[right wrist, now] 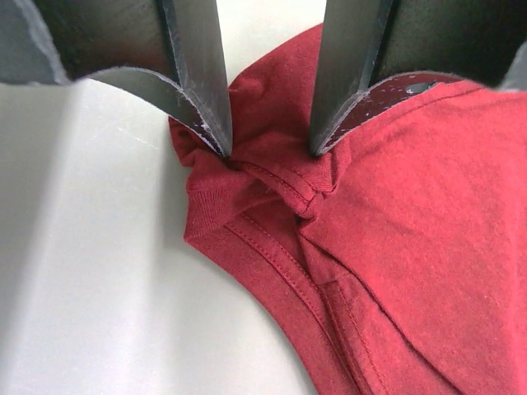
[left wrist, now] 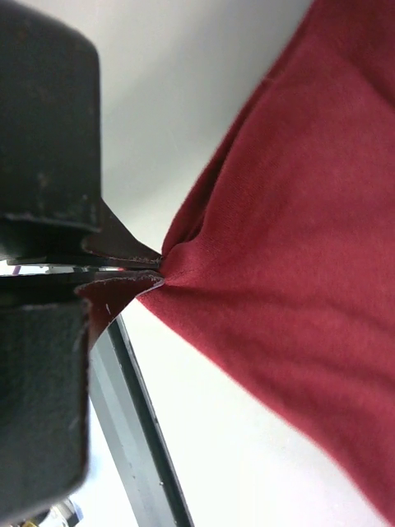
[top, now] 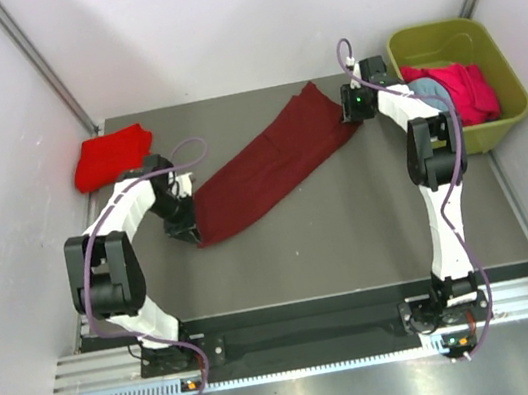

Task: Fold and stack the t-shirts
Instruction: Fold the tshirt

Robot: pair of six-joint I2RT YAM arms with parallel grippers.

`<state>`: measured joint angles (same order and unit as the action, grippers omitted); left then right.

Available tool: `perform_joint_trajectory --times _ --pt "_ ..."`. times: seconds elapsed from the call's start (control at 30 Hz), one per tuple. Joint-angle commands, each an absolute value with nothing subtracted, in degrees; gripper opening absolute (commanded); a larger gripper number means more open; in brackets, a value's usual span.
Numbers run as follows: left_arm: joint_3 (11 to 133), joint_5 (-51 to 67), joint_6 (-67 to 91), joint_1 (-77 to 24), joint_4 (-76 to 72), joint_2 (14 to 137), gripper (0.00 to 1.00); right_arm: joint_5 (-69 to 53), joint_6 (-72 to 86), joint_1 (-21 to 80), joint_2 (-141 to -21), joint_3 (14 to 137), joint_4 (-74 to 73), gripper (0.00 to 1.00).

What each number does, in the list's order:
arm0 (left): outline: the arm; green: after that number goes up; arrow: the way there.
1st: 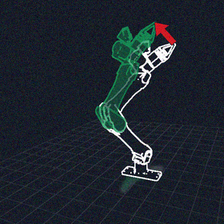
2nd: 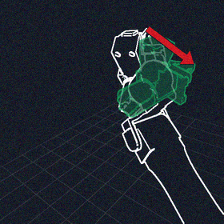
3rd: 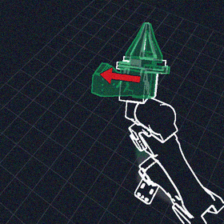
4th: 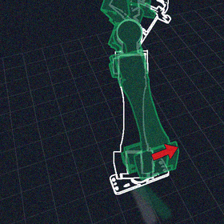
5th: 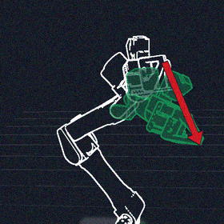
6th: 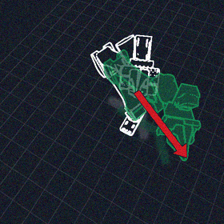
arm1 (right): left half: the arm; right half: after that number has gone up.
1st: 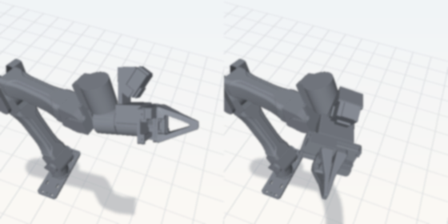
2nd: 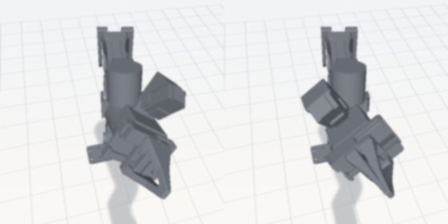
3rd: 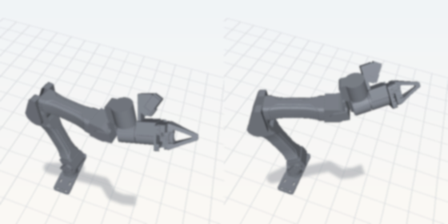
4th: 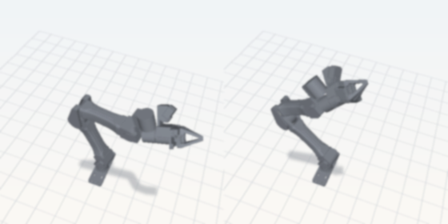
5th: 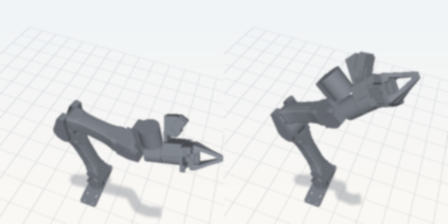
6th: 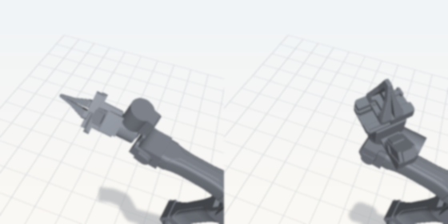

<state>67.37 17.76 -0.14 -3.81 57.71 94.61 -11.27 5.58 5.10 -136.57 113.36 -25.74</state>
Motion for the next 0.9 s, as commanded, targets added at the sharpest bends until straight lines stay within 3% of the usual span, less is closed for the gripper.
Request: perform_joint_trajectory --times 0.0,0.87 --pt "68.8 19.2 -0.7 -7.2 59.9 92.8 0.00 -12.0 6.6 5.7 -136.6 115.6 -23.2 0.43" --pt "69.3 27.9 -0.6 -26.5 60.2 90.8 0.00 -10.1 6.6 5.9 -139.2 121.6 -21.2 0.43"
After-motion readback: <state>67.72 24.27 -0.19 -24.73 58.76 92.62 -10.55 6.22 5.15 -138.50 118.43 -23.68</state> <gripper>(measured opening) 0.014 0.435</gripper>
